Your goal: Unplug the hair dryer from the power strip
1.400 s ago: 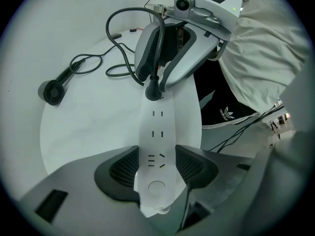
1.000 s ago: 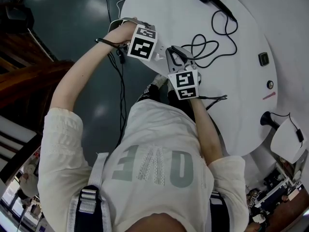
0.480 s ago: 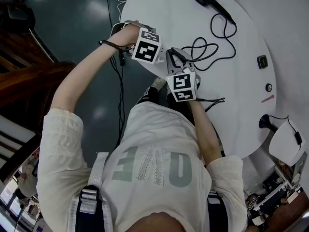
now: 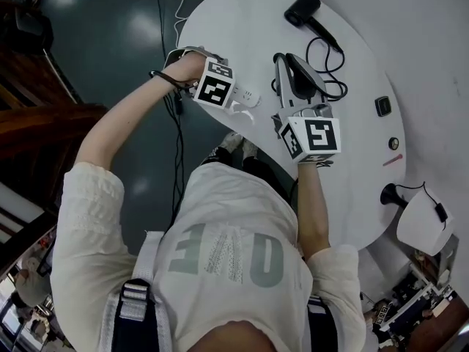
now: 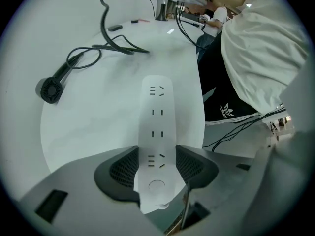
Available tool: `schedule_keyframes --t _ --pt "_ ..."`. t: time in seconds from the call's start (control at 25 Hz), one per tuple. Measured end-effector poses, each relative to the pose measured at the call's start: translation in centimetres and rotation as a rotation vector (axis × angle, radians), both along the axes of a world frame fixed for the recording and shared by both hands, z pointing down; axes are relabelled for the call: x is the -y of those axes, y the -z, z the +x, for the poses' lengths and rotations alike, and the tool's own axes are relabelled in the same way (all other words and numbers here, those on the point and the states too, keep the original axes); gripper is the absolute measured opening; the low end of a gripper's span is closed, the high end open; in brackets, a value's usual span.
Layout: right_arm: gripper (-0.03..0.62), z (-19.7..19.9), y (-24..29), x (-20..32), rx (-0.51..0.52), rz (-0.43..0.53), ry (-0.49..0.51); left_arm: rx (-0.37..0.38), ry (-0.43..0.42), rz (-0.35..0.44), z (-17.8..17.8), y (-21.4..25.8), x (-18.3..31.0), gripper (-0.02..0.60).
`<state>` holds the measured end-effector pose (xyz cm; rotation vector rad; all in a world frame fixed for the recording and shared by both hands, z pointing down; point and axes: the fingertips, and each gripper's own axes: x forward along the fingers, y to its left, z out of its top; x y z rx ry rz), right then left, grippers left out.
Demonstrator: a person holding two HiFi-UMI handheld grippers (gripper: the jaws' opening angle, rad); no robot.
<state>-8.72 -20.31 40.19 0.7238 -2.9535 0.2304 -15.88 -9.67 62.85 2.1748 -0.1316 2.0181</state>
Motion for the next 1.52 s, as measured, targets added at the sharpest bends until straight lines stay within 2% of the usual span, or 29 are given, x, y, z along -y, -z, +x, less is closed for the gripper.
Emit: schedule_keyframes --t 0.08,0.2,0.36,0.48,0.68,0.84,0.96,1.04,1.2,1.52 --pt "0.051 1.0 2.4 0.2 0.055 0.022 0.001 0.017 -0.007 -0.001 -0.3 0.0 0.4 0.239" --pt "0.052 1.9 3.4 0.1 0.053 0.062 -0.003 0.024 -0.007 -0.006 -0.3 0.0 0.4 0.239" --pt "0.054 2.1 2.4 -0.3 0.04 0.018 0.021 0.023 -0.001 -0.004 -0.3 0.0 0.3 0.239" --pt "0.055 1.9 0.4 -0.7 0.036 -0.107 0.063 0.024 -0.002 0.002 -0.3 0.0 0.5 0.239" --pt "0.058 2.2 -4.5 -1.7 0.065 -0.415 0.122 0.027 -0.001 -0.001 -0.4 0.0 0.3 0.239" --pt "0.061 4.5 -8.1 -2.5 0.103 -0.633 0.114 0.026 0.006 0.001 -0.3 0.1 0.3 0.239" --pt "0.063 6.8 -11.3 -3.1 0.097 -0.73 0.051 0.028 0.008 -0.002 -0.4 0.1 0.4 0.239" --pt "0.063 8.2 -13.3 -3.7 0.051 -0.747 0.003 0.029 0.003 -0.007 -0.4 0.1 0.3 0.239" --pt "0.061 9.9 -16.4 -5.2 -0.085 -0.742 -0.033 0.026 0.004 -0.01 -0.4 0.1 0.3 0.239" --pt "0.054 12.4 -18.3 -5.4 -0.159 -0.73 -0.113 0.028 0.012 -0.007 -0.4 0.2 0.3 0.239"
